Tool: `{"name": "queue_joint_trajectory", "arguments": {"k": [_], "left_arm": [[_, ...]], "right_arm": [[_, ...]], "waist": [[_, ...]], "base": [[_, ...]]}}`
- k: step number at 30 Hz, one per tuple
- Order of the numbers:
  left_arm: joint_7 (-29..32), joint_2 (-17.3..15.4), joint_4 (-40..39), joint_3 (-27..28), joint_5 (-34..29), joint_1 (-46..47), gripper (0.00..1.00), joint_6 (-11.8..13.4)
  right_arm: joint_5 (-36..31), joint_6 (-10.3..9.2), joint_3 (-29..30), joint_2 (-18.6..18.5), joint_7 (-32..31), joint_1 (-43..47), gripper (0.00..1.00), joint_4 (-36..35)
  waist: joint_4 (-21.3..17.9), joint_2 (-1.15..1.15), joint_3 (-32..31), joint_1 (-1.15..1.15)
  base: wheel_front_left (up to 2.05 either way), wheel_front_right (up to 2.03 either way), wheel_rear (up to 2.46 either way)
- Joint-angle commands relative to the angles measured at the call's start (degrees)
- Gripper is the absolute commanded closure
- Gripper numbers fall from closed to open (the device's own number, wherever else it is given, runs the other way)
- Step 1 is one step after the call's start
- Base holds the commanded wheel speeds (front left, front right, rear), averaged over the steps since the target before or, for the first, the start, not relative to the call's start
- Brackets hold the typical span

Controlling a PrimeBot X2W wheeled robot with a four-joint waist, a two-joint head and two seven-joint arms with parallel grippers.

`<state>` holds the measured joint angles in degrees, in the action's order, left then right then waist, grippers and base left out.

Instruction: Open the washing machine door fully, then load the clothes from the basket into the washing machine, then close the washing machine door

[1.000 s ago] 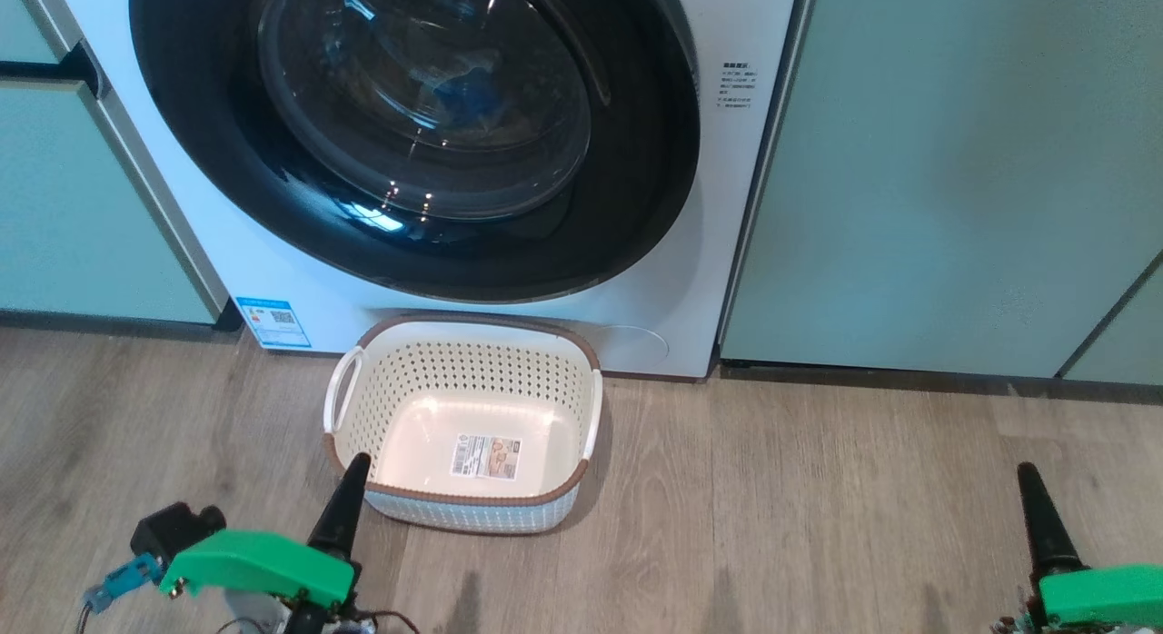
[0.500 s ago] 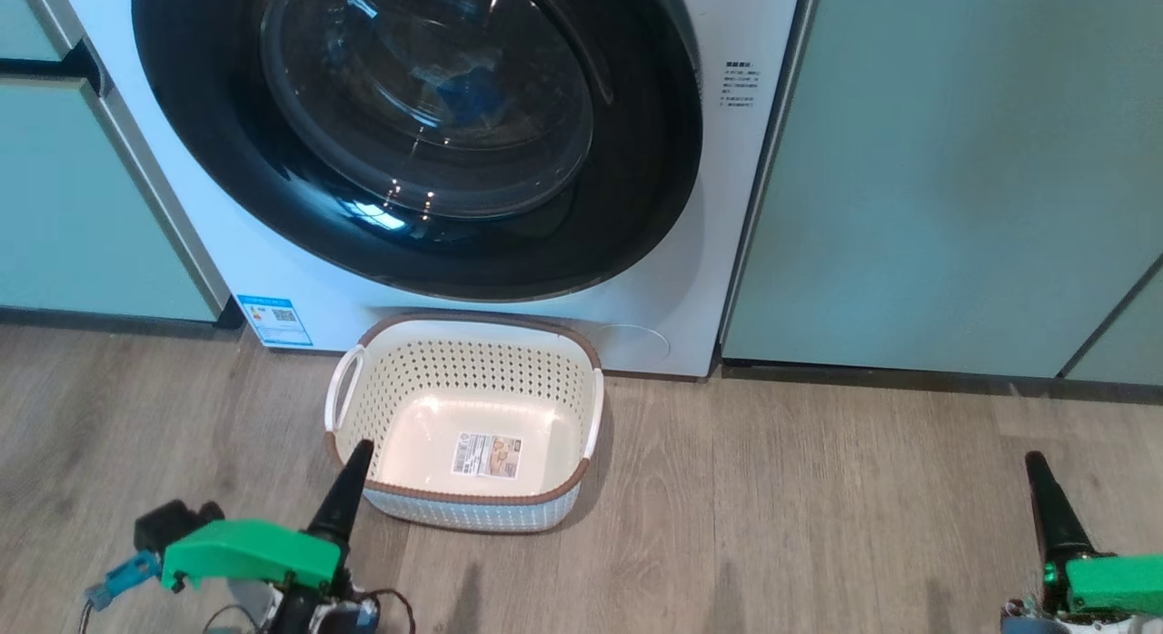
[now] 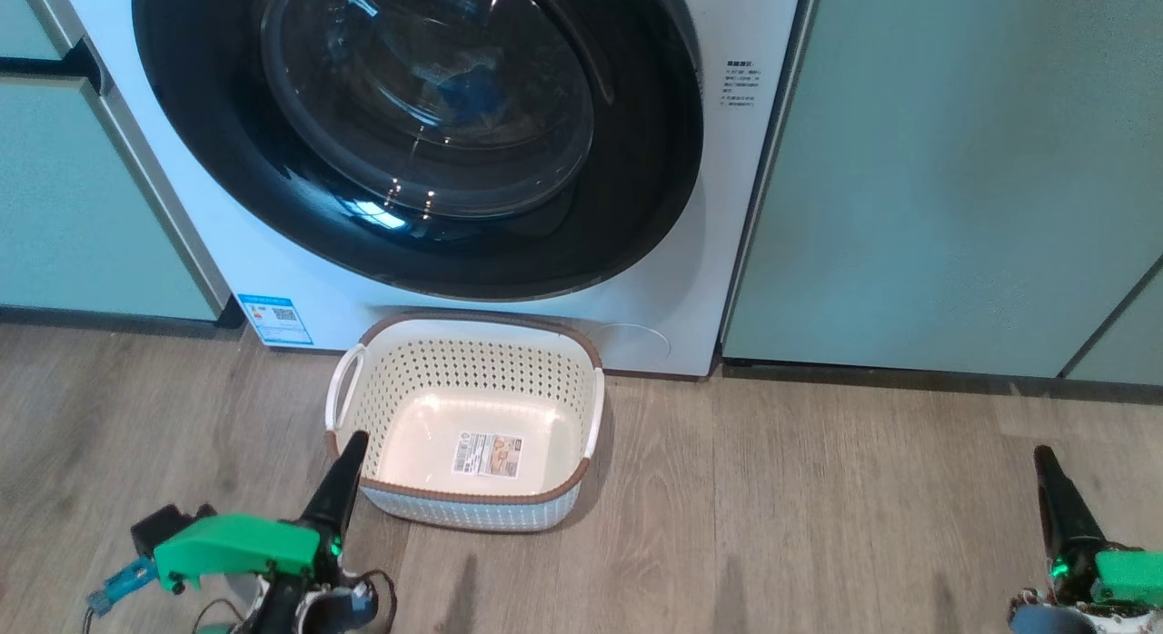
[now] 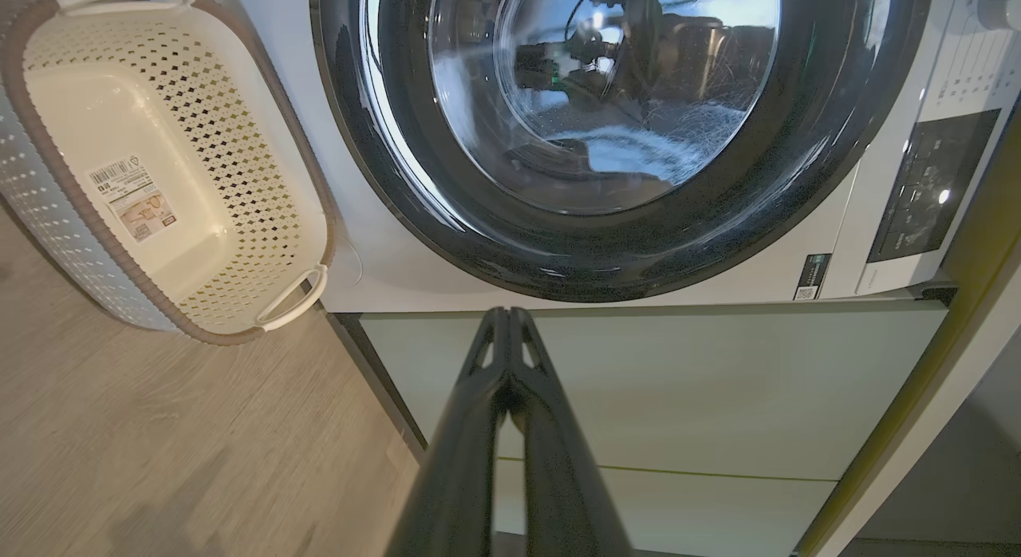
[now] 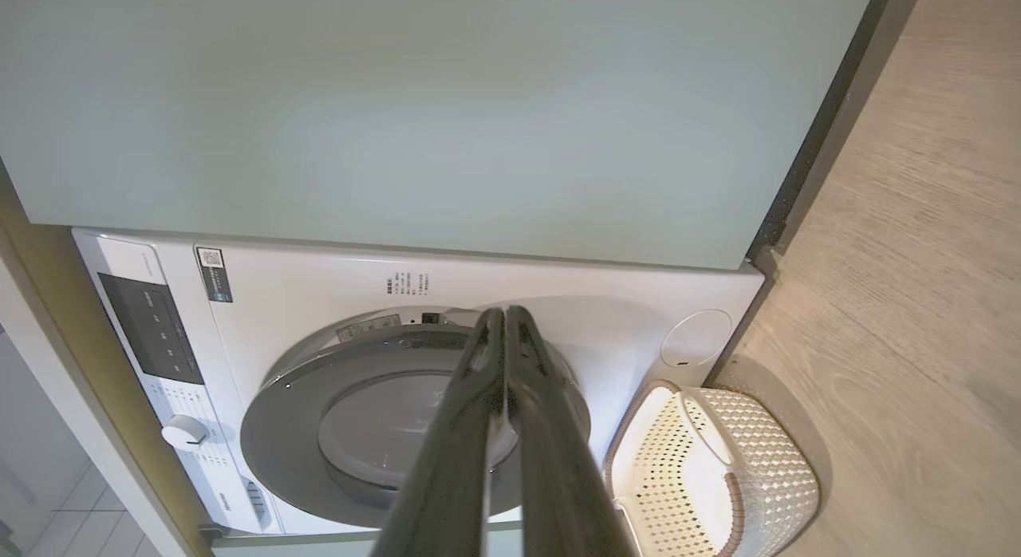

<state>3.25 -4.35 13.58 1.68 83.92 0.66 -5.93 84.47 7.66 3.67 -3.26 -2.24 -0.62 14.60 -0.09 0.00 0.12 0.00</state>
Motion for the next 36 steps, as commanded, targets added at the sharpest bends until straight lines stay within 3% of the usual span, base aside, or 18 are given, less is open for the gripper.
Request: {"name": "queue_joint_trajectory", "arguments": {"k": [1,12,36], "left_arm": [[0.6,-0.2,-1.3,2.2,2.2,3.9,1.00,-0.6],[2.0,0.3,0.4,3.3,9.6,5.4,1.00,-1.6],[2.3,0.6,0.4,3.7,9.2,5.4,1.00,-1.6]], "right_arm": [[2.2,-0.16,-0.4,-1.2,-0.6,-4.1,1.00,-1.4],[9.5,-0.17,0.7,-1.2,-2.5,-5.4,1.00,-0.7],[9.0,-0.17,1.2,-0.8,-3.0,-5.4,1.00,-0.7]], "waist": [[0.0,0.00,0.0,0.00],[0.1,0.00,0.1,0.00],[0.1,0.00,0.1,0.00]], "base": [[0.00,0.00,0.00],[0.00,0.00,0.00],[0.00,0.00,0.00]]}}
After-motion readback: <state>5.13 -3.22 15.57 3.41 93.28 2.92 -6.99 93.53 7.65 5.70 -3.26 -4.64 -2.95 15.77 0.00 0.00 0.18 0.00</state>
